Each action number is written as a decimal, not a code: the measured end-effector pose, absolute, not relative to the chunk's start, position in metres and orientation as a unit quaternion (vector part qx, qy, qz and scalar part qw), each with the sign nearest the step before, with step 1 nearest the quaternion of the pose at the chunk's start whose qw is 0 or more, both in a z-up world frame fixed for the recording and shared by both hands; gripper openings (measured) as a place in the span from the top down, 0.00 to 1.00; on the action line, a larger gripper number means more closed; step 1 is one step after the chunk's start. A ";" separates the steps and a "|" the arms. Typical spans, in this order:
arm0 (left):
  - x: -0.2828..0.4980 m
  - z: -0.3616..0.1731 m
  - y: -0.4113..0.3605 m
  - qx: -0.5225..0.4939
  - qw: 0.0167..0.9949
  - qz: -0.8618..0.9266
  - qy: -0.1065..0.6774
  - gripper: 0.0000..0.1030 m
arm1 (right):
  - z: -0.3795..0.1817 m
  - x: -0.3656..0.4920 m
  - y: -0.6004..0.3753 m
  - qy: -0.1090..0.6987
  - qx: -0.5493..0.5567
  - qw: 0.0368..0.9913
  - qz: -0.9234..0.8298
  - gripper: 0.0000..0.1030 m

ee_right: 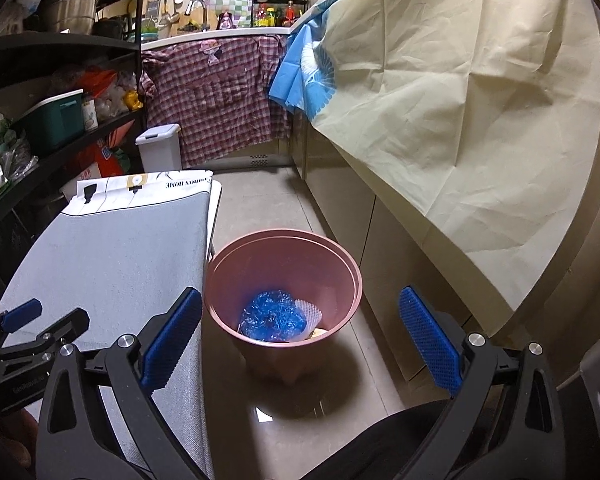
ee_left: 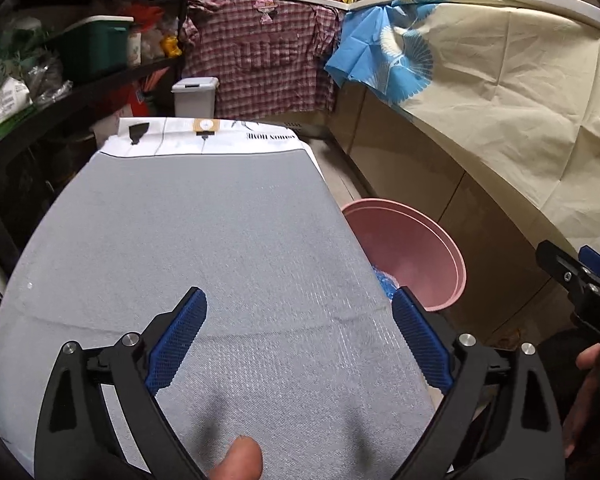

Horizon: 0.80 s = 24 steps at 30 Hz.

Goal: Collect trash

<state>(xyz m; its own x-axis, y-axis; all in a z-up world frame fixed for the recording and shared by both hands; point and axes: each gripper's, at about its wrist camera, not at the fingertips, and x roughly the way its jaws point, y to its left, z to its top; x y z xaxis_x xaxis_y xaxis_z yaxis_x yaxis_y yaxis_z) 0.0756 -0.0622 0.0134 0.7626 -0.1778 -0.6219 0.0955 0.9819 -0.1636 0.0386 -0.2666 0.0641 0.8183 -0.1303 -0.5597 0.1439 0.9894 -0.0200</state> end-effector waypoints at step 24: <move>0.068 0.018 -0.076 -0.033 0.942 -0.095 0.320 0.12 | 0.061 0.042 -0.267 0.297 0.015 0.952 -0.071 0.06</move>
